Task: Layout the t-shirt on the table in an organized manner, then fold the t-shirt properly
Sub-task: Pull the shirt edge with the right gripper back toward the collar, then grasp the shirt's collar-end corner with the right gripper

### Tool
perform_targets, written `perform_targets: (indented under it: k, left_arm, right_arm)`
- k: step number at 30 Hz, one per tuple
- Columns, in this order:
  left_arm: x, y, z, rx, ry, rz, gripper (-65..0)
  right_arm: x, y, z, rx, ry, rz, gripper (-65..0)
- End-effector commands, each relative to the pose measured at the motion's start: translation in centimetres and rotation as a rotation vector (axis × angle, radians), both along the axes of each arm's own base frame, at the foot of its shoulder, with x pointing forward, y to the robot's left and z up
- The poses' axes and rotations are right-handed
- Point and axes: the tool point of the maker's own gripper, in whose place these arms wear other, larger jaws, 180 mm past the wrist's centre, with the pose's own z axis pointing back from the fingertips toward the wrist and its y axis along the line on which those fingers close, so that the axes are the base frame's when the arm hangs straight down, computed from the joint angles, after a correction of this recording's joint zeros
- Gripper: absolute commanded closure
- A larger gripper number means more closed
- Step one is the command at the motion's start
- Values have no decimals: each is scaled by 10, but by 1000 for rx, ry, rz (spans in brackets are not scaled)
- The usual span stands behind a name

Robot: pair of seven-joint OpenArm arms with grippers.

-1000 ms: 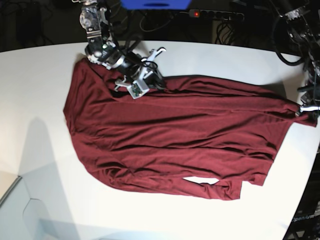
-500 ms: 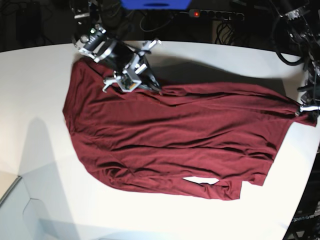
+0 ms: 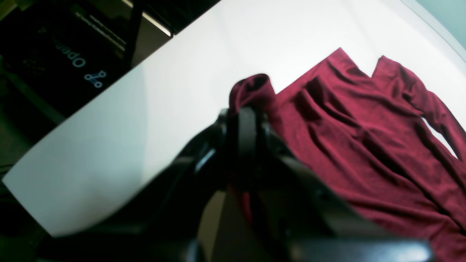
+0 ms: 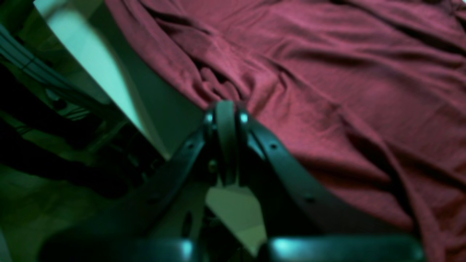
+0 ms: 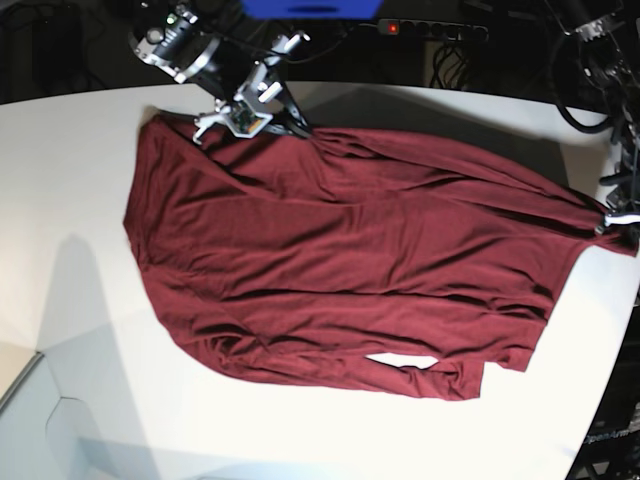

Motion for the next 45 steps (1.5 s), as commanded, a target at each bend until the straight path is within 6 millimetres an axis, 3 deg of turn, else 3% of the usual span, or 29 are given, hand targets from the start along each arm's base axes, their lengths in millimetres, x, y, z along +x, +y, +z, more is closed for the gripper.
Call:
perform_targets:
  k: [1, 7, 11, 15, 22, 29, 36, 41, 45]
  left_arm:
    - [7, 9, 26, 57, -59, -2, 0]
    - [8, 15, 34, 81, -63, -4, 0]
    - [8, 17, 37, 92, -68, -5, 0]
    - [12, 17, 39, 89, -79, -4, 0]
    - [31, 23, 39, 54, -102, 18, 0]
    - [39, 34, 11, -23, -68, 61, 0]
    - [66, 23, -10, -72, -24, 23, 0]
    - [90, 16, -8, -89, -27, -6, 0]
    - [99, 15, -14, -117, -19, -1, 0]
  right_arm:
    - [-1, 6, 12, 49, -25, 1, 0]
    - [-17, 18, 9, 54, -2, 67, 0]
    - [-14, 17, 11, 53, -10, 66, 0]
    - [4, 16, 16, 44, -55, 66, 0]
    - [36, 14, 5, 26, -79, 65, 0]
    - [70, 10, -7, 6, -88, 60, 0]
    - [108, -12, -15, -21, -96, -1, 0]
    - [127, -23, -21, -34, -91, -29, 0]
    - [130, -25, -32, -38, -61, -32, 0]
